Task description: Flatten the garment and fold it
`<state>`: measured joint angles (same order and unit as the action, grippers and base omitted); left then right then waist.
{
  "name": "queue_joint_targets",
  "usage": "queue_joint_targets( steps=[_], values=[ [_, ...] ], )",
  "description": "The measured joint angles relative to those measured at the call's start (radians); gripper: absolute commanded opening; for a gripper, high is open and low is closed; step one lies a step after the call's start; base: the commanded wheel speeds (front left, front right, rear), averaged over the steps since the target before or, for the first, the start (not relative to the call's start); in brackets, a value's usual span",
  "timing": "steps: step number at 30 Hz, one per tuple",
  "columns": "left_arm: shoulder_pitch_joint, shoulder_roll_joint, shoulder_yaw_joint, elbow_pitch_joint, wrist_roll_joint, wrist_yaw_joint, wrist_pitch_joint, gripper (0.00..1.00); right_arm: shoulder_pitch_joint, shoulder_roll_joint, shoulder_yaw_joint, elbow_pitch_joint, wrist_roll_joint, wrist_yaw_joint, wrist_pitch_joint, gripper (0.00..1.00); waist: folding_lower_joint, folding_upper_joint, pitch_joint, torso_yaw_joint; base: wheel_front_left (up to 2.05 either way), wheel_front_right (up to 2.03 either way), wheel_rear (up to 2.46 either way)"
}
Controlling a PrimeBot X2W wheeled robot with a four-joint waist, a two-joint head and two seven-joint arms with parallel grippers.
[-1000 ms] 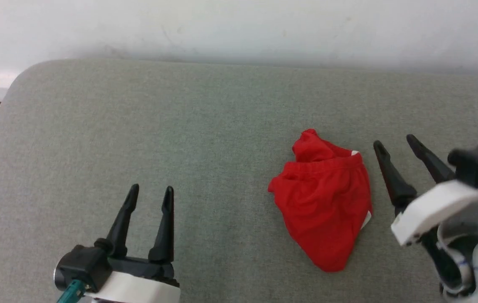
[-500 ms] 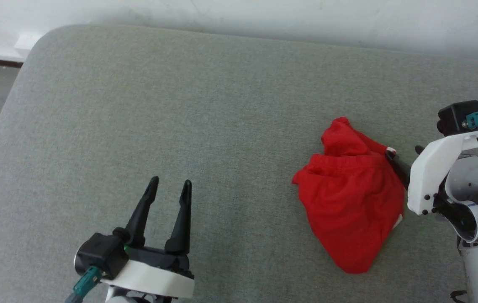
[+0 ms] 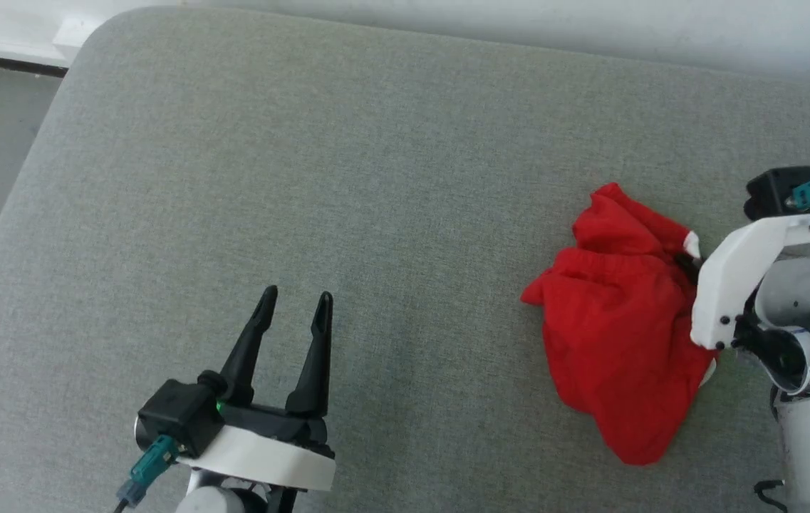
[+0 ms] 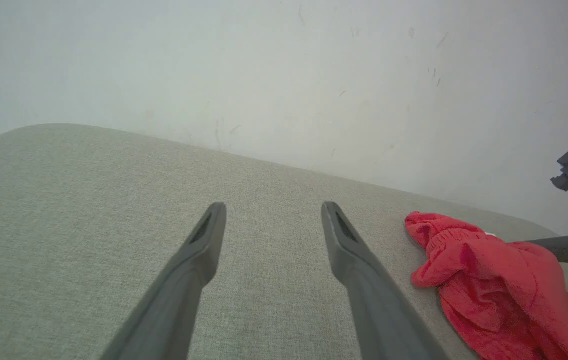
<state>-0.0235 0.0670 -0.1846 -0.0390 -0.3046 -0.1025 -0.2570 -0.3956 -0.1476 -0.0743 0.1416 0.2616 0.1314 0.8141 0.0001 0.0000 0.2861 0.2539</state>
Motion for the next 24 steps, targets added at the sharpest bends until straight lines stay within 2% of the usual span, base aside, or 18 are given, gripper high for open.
queue_joint_targets(
  steps=[4, 10, 17, 21, 24],
  values=[
    [0.001, -0.002, 0.011, 0.010, 0.007, -0.002, 0.000, 1.00, -0.019, 0.002, -0.032, -0.012, 0.000, 0.000, -0.056, 0.00, 0.0000, 0.0000, -0.019, -0.009, 0.00, 0.00, 0.00],
    [0.020, -0.007, 0.023, 0.019, 0.018, -0.003, 0.000, 1.00, -0.029, -0.043, -0.095, -0.077, 0.001, 0.000, -0.096, 0.00, -0.0002, 0.0000, -0.080, -0.031, 0.00, 0.00, 0.00],
    [0.082, -0.010, 0.035, 0.019, 0.025, -0.002, 0.000, 1.00, -0.040, -0.097, -0.158, -0.191, 0.013, 0.000, -0.066, 0.00, -0.0004, 0.0000, -0.168, -0.060, 0.00, 0.00, 0.00],
    [0.100, -0.010, 0.036, 0.014, 0.025, -0.002, 0.000, 1.00, -0.082, -0.123, -0.152, -0.259, 0.018, 0.000, -0.034, 0.00, -0.0004, 0.0000, -0.204, -0.076, 0.00, 0.00, 0.00],
    [0.101, -0.011, 0.034, 0.011, 0.025, -0.002, 0.000, 1.00, -0.101, -0.130, -0.111, -0.289, 0.025, 0.000, -0.007, 0.00, -0.0004, 0.0000, -0.216, -0.086, 0.00, 0.00, 0.00]
  ],
)
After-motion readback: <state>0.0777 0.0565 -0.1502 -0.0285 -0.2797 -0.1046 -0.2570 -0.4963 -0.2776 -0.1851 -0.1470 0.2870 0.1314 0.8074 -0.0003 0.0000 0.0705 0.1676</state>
